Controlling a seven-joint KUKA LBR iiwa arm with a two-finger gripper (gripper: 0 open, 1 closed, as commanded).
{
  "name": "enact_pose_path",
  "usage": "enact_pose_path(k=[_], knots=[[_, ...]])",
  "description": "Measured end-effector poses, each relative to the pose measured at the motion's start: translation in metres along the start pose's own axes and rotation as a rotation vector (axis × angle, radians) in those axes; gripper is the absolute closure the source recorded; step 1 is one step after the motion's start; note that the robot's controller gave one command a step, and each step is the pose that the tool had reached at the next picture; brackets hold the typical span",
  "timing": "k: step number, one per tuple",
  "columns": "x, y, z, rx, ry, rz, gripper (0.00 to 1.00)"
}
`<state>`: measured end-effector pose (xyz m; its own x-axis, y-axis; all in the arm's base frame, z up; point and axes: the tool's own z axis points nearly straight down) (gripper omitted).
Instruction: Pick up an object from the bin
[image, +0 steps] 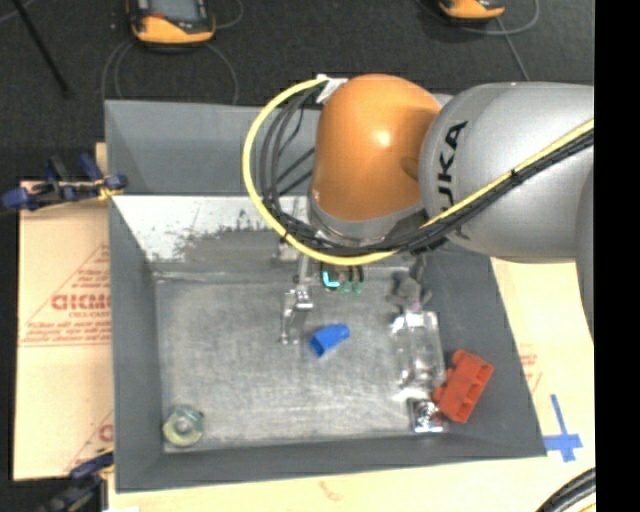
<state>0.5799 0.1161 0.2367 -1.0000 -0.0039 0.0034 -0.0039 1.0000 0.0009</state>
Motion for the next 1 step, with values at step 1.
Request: enact_pose_path(k=[1], knots=[[-0.0051,-0.0522,0.1218,0.001,0.000,0.252,0.00]])
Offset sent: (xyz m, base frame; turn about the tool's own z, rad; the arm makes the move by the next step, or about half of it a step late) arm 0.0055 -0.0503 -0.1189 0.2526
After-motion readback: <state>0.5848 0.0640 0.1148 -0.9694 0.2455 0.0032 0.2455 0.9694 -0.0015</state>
